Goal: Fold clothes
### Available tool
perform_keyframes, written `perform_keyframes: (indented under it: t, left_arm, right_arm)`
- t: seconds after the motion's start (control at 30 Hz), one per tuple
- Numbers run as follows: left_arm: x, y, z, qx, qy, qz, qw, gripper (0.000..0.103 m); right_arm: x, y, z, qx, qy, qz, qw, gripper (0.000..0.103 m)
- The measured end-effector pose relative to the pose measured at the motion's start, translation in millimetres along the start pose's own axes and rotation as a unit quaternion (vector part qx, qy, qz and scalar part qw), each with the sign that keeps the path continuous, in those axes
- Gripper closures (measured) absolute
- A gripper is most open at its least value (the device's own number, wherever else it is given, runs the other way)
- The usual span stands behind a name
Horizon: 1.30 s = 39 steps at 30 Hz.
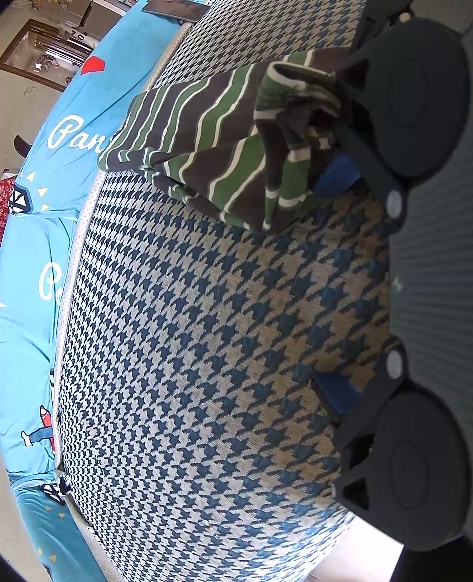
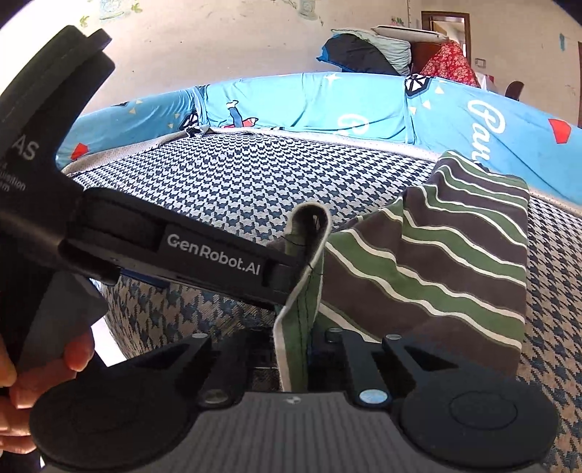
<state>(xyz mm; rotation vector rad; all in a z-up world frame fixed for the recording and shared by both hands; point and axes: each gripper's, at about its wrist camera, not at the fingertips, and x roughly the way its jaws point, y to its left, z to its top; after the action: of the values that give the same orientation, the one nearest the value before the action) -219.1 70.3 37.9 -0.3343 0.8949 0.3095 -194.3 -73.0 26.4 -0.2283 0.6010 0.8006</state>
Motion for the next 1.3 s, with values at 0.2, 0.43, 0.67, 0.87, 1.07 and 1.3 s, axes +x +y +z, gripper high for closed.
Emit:
perform_keyframes:
  t: [0.2,0.43,0.67,0.87,1.07,1.3]
  left_arm:
    - [0,8,1,-0.021,0.000,0.006,0.9998,0.000]
    - [1,14,1,-0.029,0.002,0.017,0.9995,0.000]
    - [0,17,9,-0.038,0.006,-0.024,0.9990,0.000]
    - [6,18,35,-0.049,0.043,-0.083,0.9944,0.000]
    - [9,27,57,-0.055,0.063,-0.104,0.9911,0.000]
    - [3,50,76,-0.078,0.058,-0.105,0.9897,0.000]
  right_arm:
    - [-1,-4,3,0.027,0.006,0.011,1.000,0.095]
    - [-6,-24,11,0.116,0.009,0.054,0.992,0.096]
    - [-17,-32,19,0.128,-0.005,0.075,0.989,0.096]
    - [-19,-32,26,0.117,-0.007,0.081,0.990,0.096]
    - [-13,-22,40,0.108,-0.009,0.085,0.991,0.096]
    - [-2,-5,56,0.102,-0.016,0.095,0.990,0.096]
